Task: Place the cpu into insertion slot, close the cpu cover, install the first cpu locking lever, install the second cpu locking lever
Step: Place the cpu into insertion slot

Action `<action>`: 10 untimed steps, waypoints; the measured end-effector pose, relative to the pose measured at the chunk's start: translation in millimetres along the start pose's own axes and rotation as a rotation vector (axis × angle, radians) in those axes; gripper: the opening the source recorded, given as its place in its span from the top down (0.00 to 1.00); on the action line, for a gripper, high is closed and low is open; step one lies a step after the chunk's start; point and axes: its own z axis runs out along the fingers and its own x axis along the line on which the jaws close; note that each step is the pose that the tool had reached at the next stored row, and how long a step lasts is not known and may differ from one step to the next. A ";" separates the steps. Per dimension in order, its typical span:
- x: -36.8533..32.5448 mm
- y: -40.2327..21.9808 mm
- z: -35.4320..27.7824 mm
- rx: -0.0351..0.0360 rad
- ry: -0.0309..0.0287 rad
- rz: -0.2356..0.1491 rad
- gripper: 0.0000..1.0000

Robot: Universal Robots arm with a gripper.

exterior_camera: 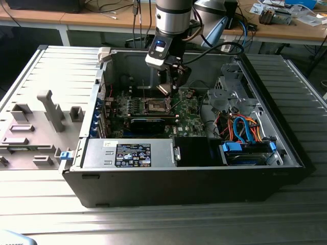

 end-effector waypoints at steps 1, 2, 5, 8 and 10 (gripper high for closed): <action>0.0 0.0 0.0 0.0001 -0.0002 0.003 0.46; 0.0 0.0 0.1 0.0002 -0.0004 0.008 0.46; 0.0 0.0 0.2 0.0006 -0.0011 0.021 0.46; 0.0 0.0 0.3 0.0010 -0.0018 0.033 0.46; 0.0 0.0 0.3 0.0012 -0.0022 0.042 0.46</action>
